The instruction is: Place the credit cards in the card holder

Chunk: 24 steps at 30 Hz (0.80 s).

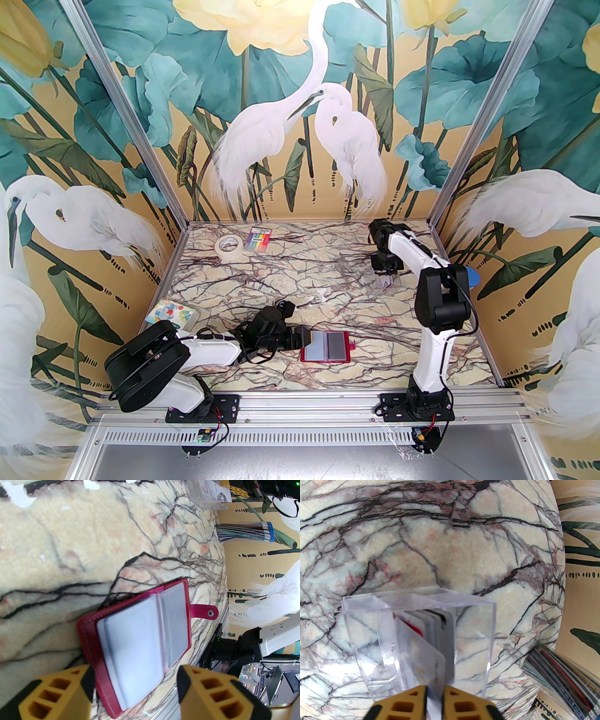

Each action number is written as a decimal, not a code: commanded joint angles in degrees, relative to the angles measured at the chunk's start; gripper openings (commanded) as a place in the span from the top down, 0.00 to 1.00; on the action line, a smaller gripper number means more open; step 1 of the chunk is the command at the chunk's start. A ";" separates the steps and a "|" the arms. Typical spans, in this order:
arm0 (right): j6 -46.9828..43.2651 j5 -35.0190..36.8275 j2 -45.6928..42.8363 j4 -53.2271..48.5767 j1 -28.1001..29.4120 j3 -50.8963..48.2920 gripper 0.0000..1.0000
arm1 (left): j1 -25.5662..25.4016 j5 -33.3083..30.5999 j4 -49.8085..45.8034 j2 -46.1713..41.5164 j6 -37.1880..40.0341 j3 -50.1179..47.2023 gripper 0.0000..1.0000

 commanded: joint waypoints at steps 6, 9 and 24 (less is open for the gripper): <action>0.95 0.58 -4.99 -3.03 1.41 2.63 0.95 | -0.15 -0.37 -3.39 1.98 1.12 0.48 0.37; 1.19 0.49 -5.59 -3.89 1.71 3.07 0.99 | -0.15 -0.36 -3.34 1.89 1.08 0.46 0.37; 4.20 -24.60 -32.93 11.55 6.36 -17.62 1.00 | -0.24 -1.12 -4.95 -15.39 1.61 -5.31 0.37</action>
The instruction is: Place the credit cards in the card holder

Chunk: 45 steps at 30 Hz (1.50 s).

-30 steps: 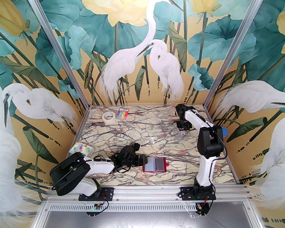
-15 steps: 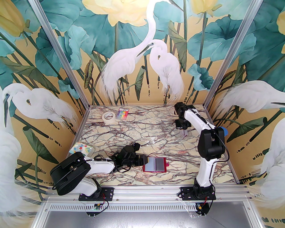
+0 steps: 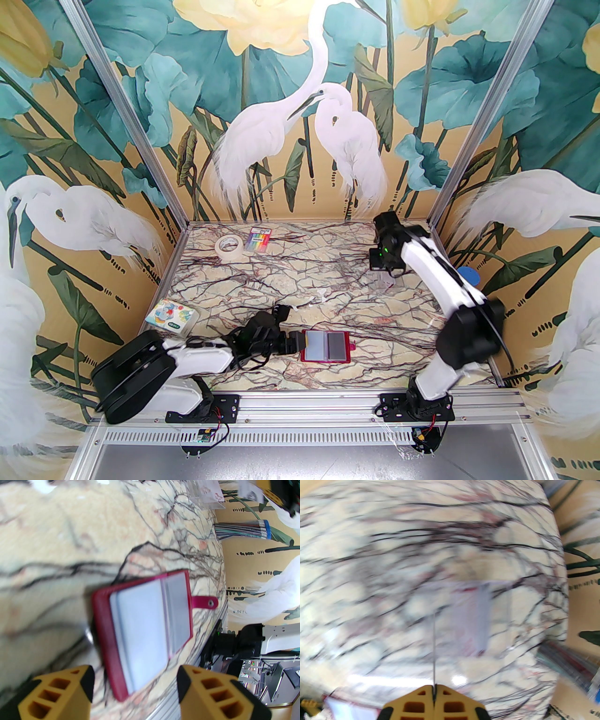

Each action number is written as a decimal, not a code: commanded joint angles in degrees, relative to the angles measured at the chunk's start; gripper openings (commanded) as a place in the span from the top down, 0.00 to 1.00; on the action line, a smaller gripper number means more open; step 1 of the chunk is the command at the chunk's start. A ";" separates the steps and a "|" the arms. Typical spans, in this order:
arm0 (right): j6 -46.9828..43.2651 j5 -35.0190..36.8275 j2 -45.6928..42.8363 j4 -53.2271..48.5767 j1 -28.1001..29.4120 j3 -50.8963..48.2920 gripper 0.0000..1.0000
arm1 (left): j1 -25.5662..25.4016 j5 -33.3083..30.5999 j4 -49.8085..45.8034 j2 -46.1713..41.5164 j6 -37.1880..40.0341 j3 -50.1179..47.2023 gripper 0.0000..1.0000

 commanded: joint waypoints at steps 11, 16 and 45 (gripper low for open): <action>7.52 -40.87 -37.14 26.82 3.50 -32.28 1.00 | -0.20 12.88 -9.93 -27.27 9.50 7.16 0.35; 12.54 -51.77 -45.46 33.44 4.78 -38.62 1.00 | -0.21 17.86 -7.79 -28.73 11.18 9.90 0.36; 27.28 -51.28 -48.93 51.12 20.57 -45.41 1.00 | -1.25 27.38 -1.85 -18.34 12.28 19.44 0.62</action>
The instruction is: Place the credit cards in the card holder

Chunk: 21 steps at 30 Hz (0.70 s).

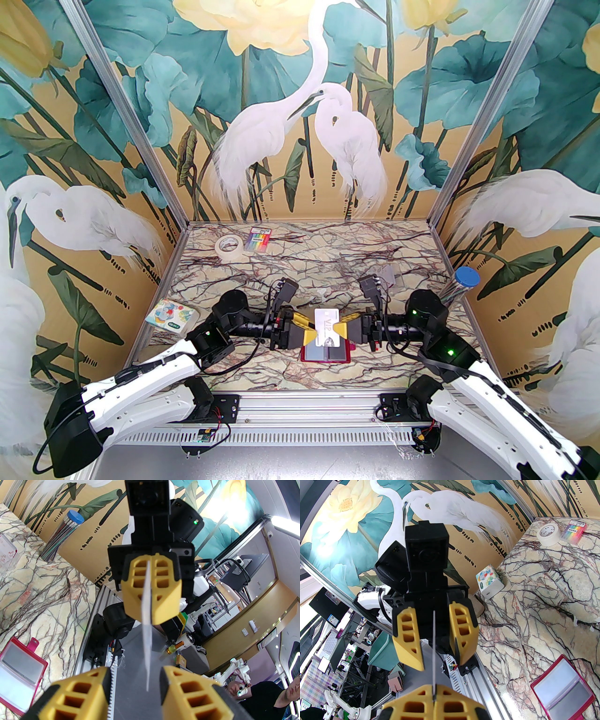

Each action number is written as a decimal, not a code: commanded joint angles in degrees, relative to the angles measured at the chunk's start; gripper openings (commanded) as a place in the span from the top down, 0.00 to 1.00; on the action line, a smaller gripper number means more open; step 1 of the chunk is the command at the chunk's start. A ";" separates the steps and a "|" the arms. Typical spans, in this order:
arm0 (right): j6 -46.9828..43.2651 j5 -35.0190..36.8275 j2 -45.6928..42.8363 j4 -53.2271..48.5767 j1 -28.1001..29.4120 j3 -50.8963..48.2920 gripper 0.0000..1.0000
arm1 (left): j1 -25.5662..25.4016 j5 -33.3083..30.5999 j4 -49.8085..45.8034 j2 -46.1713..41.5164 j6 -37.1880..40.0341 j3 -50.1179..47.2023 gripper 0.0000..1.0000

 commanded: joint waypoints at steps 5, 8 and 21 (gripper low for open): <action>0.35 2.18 1.59 1.71 1.01 -0.70 1.00 | -0.50 1.11 4.84 0.82 -1.51 0.83 0.70; 0.39 2.46 1.83 2.19 1.05 -0.99 1.00 | -0.42 1.12 6.27 1.35 -2.92 0.40 0.82; -2.25 0.51 0.61 3.08 1.37 -1.05 0.76 | -0.45 0.01 14.17 2.19 -13.87 -2.87 1.00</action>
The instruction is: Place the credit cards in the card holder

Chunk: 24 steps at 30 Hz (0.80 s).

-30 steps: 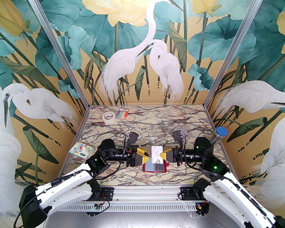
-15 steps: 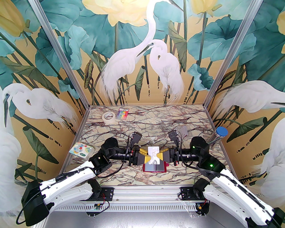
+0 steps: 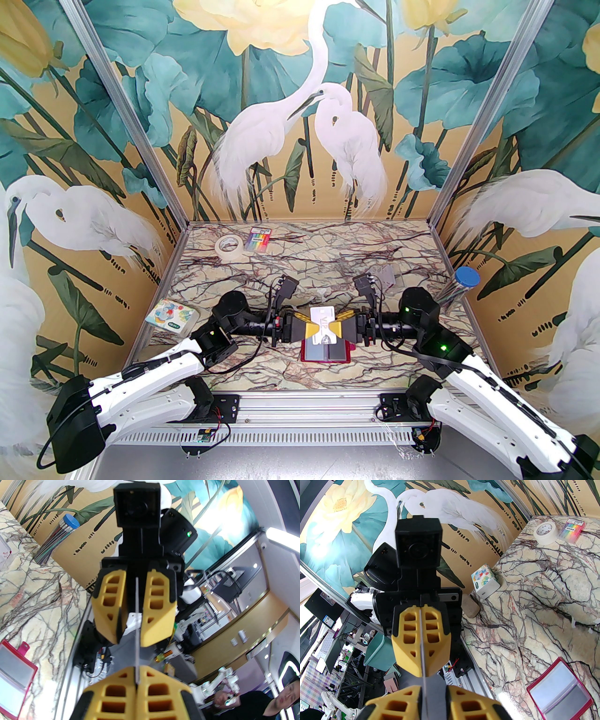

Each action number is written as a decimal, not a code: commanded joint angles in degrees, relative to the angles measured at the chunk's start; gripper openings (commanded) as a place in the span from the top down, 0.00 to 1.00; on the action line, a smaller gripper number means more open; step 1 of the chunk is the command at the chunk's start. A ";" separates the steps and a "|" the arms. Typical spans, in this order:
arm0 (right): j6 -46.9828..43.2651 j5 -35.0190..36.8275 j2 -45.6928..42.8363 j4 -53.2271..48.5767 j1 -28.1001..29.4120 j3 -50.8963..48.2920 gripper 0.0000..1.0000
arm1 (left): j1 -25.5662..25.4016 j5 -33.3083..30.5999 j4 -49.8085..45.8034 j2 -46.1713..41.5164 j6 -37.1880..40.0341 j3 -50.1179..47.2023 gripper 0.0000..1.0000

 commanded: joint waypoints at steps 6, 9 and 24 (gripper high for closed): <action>-2.45 -1.45 -2.17 0.28 0.47 -0.81 0.84 | -0.22 1.22 4.29 0.66 -5.18 -1.93 1.00; -2.47 -1.92 -2.01 0.30 0.56 -0.86 0.86 | -0.21 1.81 3.69 0.75 -5.24 -1.68 1.00; -3.79 -2.97 -1.36 -1.37 1.38 -0.74 0.90 | -0.27 3.91 -0.27 -0.04 -3.53 -0.70 1.00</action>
